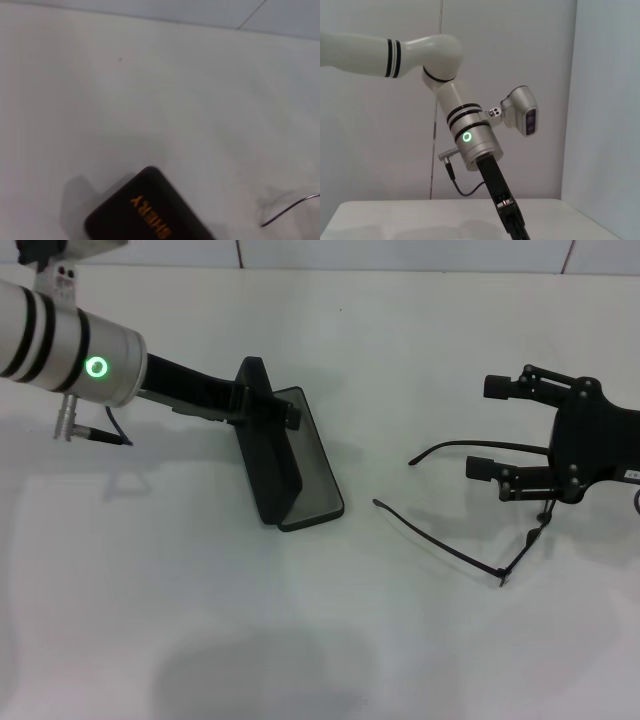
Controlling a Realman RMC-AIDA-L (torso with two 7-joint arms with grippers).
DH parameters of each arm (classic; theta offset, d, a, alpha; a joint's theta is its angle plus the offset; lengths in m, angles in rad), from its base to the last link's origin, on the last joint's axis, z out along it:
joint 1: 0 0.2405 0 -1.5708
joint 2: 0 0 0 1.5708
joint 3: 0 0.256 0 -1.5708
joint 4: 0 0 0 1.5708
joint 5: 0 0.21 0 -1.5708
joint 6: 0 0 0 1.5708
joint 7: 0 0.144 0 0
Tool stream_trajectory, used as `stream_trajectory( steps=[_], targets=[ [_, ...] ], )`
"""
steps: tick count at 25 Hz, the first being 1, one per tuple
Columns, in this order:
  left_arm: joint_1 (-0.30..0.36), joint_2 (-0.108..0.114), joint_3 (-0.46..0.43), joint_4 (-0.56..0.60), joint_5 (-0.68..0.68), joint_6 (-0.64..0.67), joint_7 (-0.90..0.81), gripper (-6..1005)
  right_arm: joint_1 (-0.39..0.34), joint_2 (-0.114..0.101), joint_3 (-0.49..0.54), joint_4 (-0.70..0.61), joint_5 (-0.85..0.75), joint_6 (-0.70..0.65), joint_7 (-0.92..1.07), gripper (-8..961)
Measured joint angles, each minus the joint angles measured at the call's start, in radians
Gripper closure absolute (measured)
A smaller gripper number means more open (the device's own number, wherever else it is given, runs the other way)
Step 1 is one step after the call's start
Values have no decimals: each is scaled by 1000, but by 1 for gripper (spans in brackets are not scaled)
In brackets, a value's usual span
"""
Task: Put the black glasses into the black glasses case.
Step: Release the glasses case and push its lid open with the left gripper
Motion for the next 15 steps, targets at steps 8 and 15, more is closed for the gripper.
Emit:
stream_trajectory(
  steps=[8,15],
  targets=[
    [-13,-4,43,15,69,-21,-49,224,-5,2,0,0,0,0,0,86],
    [-15,-4,75,39,105,-44,-78,239,-6,4,5,0,0,0,0,89]
  ],
)
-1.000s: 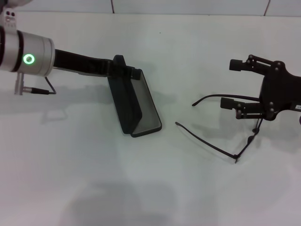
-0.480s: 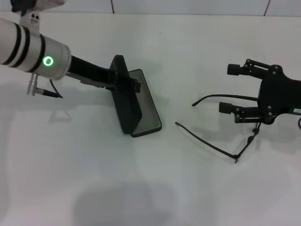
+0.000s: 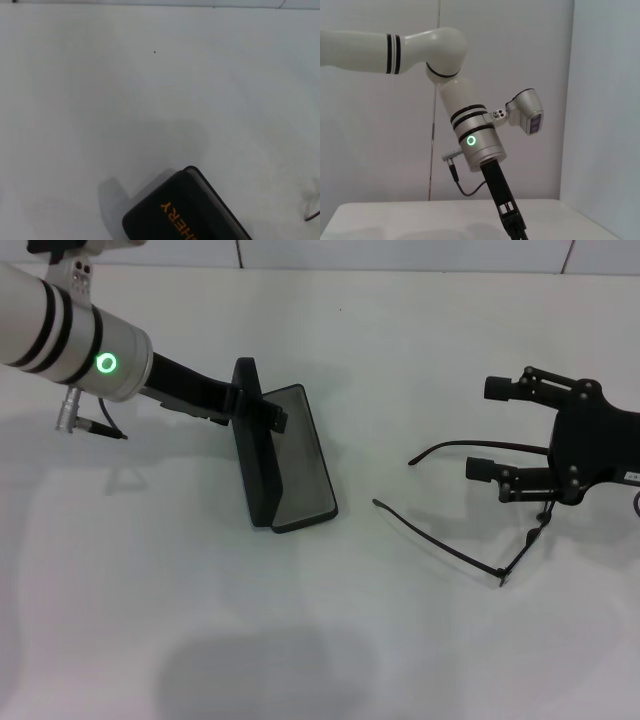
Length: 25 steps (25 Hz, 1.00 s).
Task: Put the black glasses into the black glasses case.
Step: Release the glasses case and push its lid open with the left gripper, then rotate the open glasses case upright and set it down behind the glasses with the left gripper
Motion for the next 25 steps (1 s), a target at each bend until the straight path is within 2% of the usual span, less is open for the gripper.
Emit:
stream_trajectory(
  steps=[4,9,13,18,21,25],
  targets=[
    [3,7,1,2,2,4,2,247,2,0,1,0,0,0,0,90],
    [8,26,2,-9,3,8,31,257,4,0,1,0,0,-1,0,92],
    [17,25,5,-9,4,19,107,265,4,0,0,0,0,-2,0,93],
    [27,21,13,-1,5,19,187,465,4,0,-1,-1,0,-9,0,95],
    [27,20,14,12,5,14,228,710,0,0,-6,-9,0,-12,0,96],
    [16,22,14,39,6,12,296,784,-3,1,-23,-13,-26,-42,-31,97]
  ],
)
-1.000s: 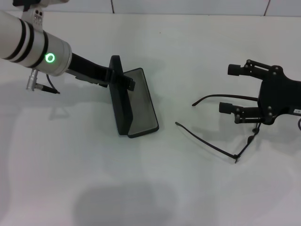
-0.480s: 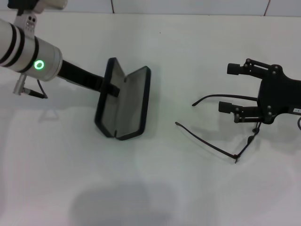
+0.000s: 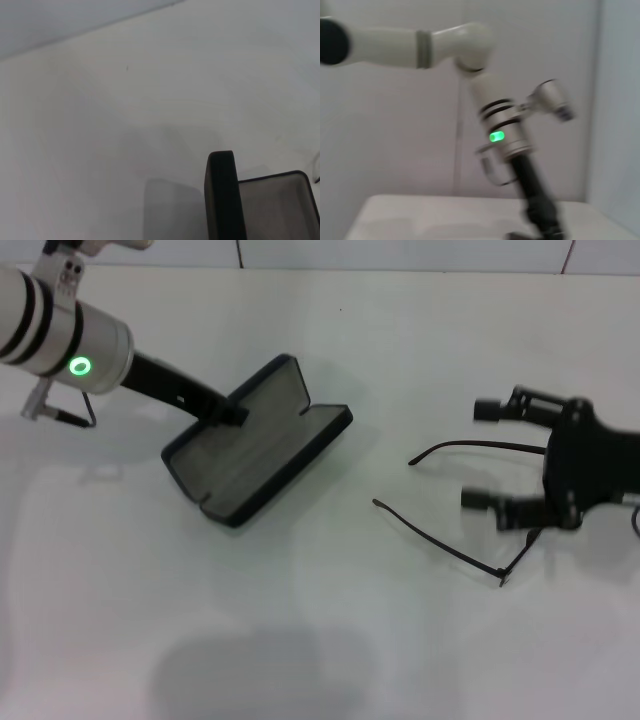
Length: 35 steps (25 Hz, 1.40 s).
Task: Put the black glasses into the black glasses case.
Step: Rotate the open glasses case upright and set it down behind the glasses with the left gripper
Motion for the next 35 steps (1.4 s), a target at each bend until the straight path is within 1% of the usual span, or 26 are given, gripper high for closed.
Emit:
stream_trajectory(
  steps=[1,3,6,8,11,13,16,18,22,26,30,35],
  targets=[
    [-2,0,0,10,0,0,27,803,0,3,-3,0,-19,-18,-17,97],
    [-8,-2,0,33,8,-8,86,801,0,10,-8,-2,-58,-63,-62,98],
    [-30,-11,16,59,41,-45,185,798,-8,24,-12,-5,-97,-106,-113,99],
    [-48,-15,61,65,65,-83,264,797,-16,35,-16,-8,-105,-114,-132,100],
    [-70,-16,136,63,74,-138,364,794,-23,47,-28,-8,-110,-108,-145,101],
    [-84,-19,161,59,68,-154,427,792,-26,50,-33,-1,-115,-106,-150,102],
    [-109,-25,166,45,26,-148,516,789,-35,51,-35,1,-115,-105,-152,103],
    [-139,-23,167,10,-3,-127,539,787,-42,52,-33,1,-112,-105,-153,103],
    [-188,-22,167,-71,-12,-83,584,784,-51,52,-30,2,-108,-107,-153,105],
    [-180,-27,167,-95,-30,-66,673,780,-54,52,-29,2,-108,-110,-153,106],
    [-160,-25,166,-93,-87,-55,727,776,-55,52,-28,2,-107,-111,-145,107],
    [-118,-30,177,-70,-107,-94,756,772,-53,54,-29,2,-106,-111,-144,109]
  ],
)
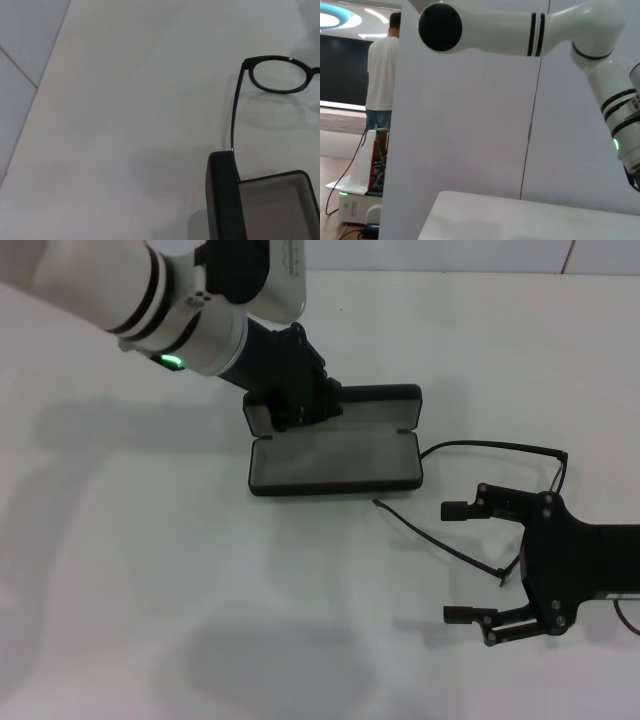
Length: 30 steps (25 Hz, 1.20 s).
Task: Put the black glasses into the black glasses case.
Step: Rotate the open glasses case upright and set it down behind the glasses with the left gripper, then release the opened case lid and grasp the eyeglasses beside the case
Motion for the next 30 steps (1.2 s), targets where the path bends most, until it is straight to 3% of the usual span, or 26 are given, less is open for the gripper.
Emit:
stream_trajectory(
  steps=[5,16,21,24,26,28,30],
  targets=[
    [8,3,53,9,13,19,-25,767,-2,0,1,0,10,-1,4,111],
    [17,1,58,68,24,21,-128,757,-1,-1,0,0,11,-1,10,115],
    [49,0,55,113,-31,56,-149,540,-1,-2,1,-1,8,-1,15,116],
    [110,3,41,157,-191,67,-101,461,-1,-3,3,-6,11,-1,21,117],
    [178,5,3,165,-376,76,-9,408,0,-4,17,-14,13,-1,40,118],
    [234,4,-38,131,-552,92,92,408,5,-5,55,-28,14,-2,78,119],
    [303,5,-74,0,-813,118,251,407,9,-6,89,-55,14,-1,121,119]
  ],
)
